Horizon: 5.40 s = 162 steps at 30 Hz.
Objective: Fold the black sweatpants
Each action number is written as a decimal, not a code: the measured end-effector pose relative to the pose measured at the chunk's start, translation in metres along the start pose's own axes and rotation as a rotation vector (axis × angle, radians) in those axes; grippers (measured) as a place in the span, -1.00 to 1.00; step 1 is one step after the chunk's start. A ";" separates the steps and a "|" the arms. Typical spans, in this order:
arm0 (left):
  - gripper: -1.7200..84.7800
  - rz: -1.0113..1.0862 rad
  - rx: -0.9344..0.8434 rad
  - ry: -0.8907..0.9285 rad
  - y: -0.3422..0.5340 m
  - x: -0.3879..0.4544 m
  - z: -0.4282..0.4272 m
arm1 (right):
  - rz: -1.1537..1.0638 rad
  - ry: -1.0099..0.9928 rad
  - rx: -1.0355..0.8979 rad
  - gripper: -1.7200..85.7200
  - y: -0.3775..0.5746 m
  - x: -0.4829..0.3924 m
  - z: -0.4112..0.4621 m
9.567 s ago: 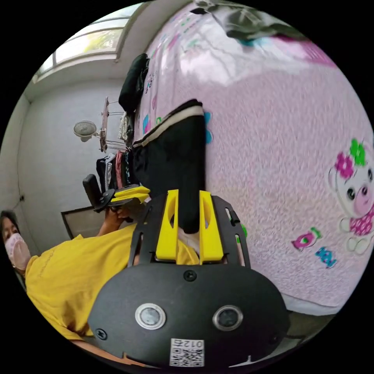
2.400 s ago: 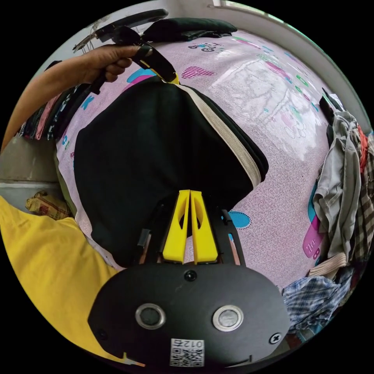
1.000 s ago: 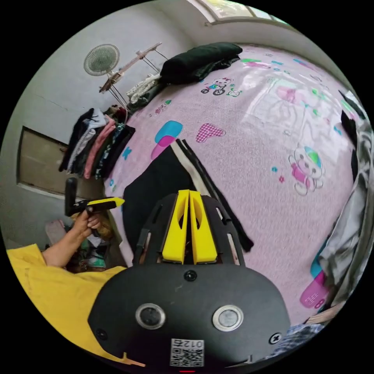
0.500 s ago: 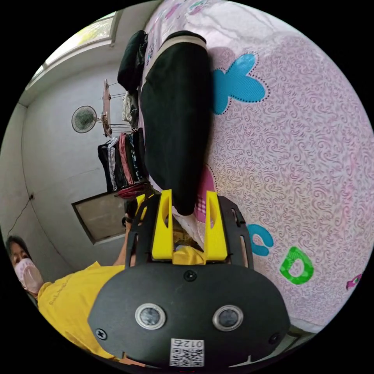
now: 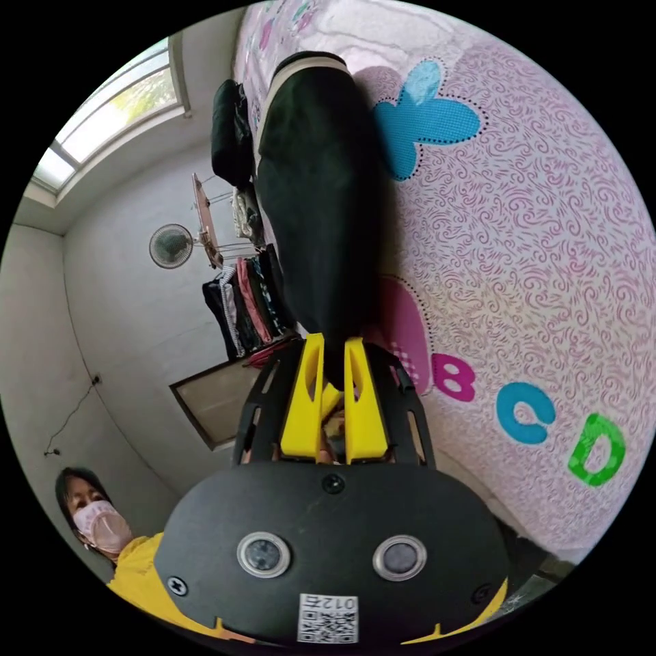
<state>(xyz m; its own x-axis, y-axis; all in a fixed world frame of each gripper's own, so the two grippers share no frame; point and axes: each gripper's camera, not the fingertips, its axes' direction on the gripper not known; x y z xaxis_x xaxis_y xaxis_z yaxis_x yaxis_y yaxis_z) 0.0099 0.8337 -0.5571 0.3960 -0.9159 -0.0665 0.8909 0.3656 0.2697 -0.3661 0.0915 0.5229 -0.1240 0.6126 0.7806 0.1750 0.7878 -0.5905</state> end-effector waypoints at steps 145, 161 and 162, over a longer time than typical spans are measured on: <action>-0.73 0.583 -0.613 -0.093 -0.934 0.203 -0.578 | -0.459 -0.284 0.578 -0.74 0.117 0.224 0.822; -0.86 0.976 -0.203 -0.392 -0.862 0.266 -0.663 | -0.399 -0.186 0.564 -0.73 0.048 0.284 0.849; -0.86 1.061 -0.222 -0.404 -0.842 0.282 -0.643 | -0.403 -0.184 0.565 -0.73 0.042 0.287 0.850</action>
<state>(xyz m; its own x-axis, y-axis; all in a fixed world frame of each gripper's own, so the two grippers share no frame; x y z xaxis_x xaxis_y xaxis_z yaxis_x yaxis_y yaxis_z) -0.4855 0.3743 -1.4208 0.9040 -0.1030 0.4149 0.1888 0.9670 -0.1713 -1.2249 0.3549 0.5479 -0.2437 0.2286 0.9425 -0.4456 0.8368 -0.3181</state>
